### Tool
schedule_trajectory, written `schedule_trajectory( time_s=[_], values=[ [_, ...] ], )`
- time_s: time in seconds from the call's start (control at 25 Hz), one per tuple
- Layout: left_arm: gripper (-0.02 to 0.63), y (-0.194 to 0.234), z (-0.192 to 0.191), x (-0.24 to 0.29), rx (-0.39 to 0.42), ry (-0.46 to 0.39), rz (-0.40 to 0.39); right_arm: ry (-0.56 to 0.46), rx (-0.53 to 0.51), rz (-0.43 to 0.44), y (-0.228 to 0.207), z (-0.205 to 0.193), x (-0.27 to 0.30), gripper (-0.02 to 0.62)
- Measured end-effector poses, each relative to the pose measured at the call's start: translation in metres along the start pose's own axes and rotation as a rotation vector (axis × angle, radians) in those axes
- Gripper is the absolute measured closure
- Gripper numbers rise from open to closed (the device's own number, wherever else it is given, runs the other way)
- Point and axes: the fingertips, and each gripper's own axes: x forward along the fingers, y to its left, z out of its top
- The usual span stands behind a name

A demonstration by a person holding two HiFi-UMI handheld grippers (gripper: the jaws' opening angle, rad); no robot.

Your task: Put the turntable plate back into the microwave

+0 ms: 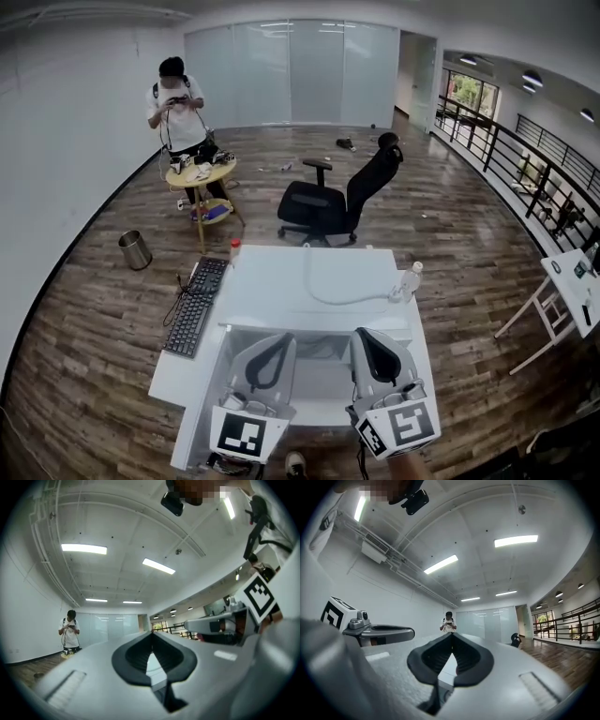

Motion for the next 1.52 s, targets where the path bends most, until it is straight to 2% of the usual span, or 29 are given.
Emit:
schedule_trajectory(
  time_s=[0.4, 0.92, 1.2, 1.52],
  values=[
    [0.603, -0.069, 0.032, -0.04, 0.029, -0.003, -0.017, 0.002, 0.001, 0.003, 0.001, 0.027, -0.086, 0.595],
    [0.603, -0.145, 0.069, -0.114, 0.062, -0.012, 0.02, -0.021, 0.024, 0.045, 0.027, 0.061, -0.185, 0.595],
    [0.603, -0.163, 0.079, -0.145, 0.077, -0.019, 0.04, -0.007, 0.045, 0.062, 0.042, 0.061, -0.217, 0.595],
    [0.603, -0.158, 0.076, -0.159, 0.073, -0.001, 0.047, 0.002, 0.041, 0.062, 0.054, 0.067, -0.225, 0.595]
  ],
)
